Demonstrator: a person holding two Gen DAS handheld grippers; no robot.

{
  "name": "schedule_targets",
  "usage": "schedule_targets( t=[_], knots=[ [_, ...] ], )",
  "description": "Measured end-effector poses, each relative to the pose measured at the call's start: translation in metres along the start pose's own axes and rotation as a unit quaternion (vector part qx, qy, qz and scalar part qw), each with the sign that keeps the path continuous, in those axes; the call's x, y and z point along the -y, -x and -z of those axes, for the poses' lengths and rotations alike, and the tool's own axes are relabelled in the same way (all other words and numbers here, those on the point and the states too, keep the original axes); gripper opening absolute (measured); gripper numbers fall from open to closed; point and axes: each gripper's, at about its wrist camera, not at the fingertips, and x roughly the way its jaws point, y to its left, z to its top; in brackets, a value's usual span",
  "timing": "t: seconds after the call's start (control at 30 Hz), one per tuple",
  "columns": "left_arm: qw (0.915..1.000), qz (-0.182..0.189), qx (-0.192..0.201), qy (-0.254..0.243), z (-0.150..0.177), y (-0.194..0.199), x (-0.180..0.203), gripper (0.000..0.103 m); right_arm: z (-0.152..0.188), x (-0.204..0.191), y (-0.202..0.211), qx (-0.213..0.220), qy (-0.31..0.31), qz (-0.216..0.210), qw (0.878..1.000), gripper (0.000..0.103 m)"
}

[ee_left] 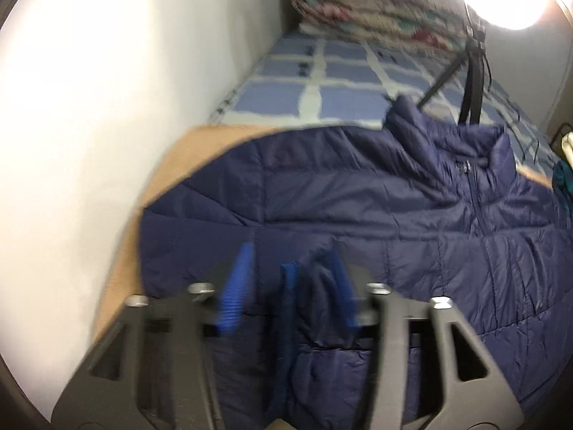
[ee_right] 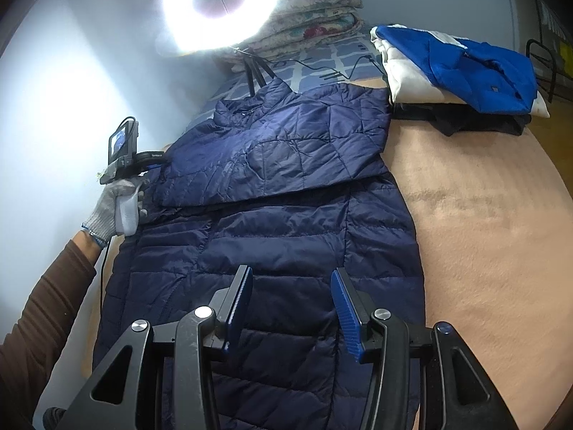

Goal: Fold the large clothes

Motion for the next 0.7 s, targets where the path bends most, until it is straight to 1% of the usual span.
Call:
schedule_targets(
  t=[0.13, 0.3, 0.33, 0.37, 0.43, 0.5, 0.53, 0.57, 0.63, 0.7],
  knots=[
    [0.9997, 0.005, 0.022, 0.013, -0.007, 0.033, -0.017, 0.053, -0.001, -0.003, 0.009, 0.01, 0.007, 0.003, 1.0, 0.049],
    [0.9982, 0.02, 0.056, 0.007, -0.013, 0.106, -0.038, 0.053, -0.002, -0.008, 0.025, 0.029, 0.011, 0.003, 1.0, 0.049],
    [0.9979, 0.02, 0.061, 0.003, -0.012, 0.116, -0.041, 0.053, -0.002, -0.008, 0.029, 0.033, 0.011, 0.001, 0.999, 0.049],
    [0.9972, 0.017, 0.072, -0.001, -0.012, 0.136, -0.045, 0.053, -0.002, -0.009, 0.032, 0.037, 0.011, -0.002, 0.999, 0.049],
    [0.9955, 0.014, 0.093, -0.012, -0.007, 0.172, -0.051, 0.053, -0.001, -0.01, 0.039, 0.044, 0.013, -0.004, 0.999, 0.049],
    [0.9943, 0.02, 0.103, -0.016, 0.002, 0.203, -0.06, 0.053, 0.001, -0.01, 0.048, 0.055, 0.018, 0.004, 0.998, 0.049],
    [0.994, 0.026, 0.105, -0.016, 0.007, 0.218, -0.064, 0.054, 0.002, -0.011, 0.052, 0.061, 0.021, 0.007, 0.998, 0.051],
    [0.9936, 0.031, 0.108, -0.016, 0.013, 0.233, -0.068, 0.057, 0.002, -0.011, 0.057, 0.067, 0.025, 0.011, 0.997, 0.053],
    [0.9927, 0.041, 0.112, -0.015, 0.024, 0.258, -0.072, 0.063, 0.004, -0.011, 0.067, 0.081, 0.031, 0.015, 0.996, 0.064],
    [0.9913, 0.048, 0.121, -0.021, 0.042, 0.292, -0.079, 0.065, 0.006, -0.012, 0.075, 0.095, 0.036, 0.017, 0.995, 0.067]
  ],
)
